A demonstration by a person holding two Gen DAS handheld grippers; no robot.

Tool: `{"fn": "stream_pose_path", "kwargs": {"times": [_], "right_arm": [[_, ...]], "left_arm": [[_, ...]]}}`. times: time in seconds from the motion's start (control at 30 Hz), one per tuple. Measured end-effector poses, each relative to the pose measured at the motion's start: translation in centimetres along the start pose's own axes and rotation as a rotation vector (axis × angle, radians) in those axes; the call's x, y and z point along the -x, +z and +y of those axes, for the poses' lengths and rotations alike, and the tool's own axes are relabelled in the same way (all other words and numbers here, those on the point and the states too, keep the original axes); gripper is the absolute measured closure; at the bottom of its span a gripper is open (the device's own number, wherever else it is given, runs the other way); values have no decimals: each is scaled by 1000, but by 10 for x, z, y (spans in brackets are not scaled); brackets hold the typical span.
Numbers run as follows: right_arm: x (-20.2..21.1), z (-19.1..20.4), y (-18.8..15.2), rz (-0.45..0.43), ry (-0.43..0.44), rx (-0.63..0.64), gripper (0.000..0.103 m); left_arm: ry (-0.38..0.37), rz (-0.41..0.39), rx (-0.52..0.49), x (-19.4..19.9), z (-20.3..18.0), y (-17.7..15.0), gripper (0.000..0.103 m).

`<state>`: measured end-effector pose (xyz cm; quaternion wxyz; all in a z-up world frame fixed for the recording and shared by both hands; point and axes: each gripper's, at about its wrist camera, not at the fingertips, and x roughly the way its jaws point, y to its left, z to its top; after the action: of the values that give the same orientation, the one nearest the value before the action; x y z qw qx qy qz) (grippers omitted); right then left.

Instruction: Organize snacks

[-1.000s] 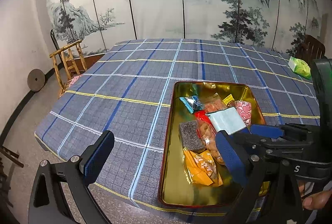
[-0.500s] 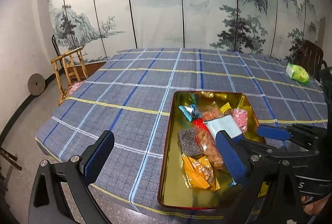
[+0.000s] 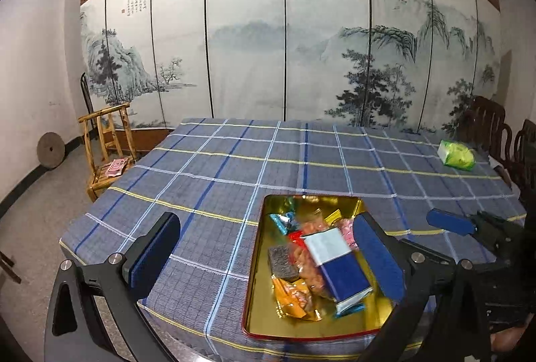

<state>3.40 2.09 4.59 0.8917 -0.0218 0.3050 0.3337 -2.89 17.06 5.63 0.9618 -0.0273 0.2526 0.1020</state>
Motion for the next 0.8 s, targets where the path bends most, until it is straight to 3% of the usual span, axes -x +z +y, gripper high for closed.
{"fn": "stream_pose_path", "kwargs": {"times": [0.2,0.5,0.8], "right_arm": [[21,-4,2,-52,-17,-3,24],[32,-2,2,-76,-15,3,21],[45,2,2,-110,-21,6,17]], "left_arm": [[-64,-42,62,16,6,10,1],[-8,-69,12,27,-7,12,1],[32,-158,0,52,-13,15,1]]}}
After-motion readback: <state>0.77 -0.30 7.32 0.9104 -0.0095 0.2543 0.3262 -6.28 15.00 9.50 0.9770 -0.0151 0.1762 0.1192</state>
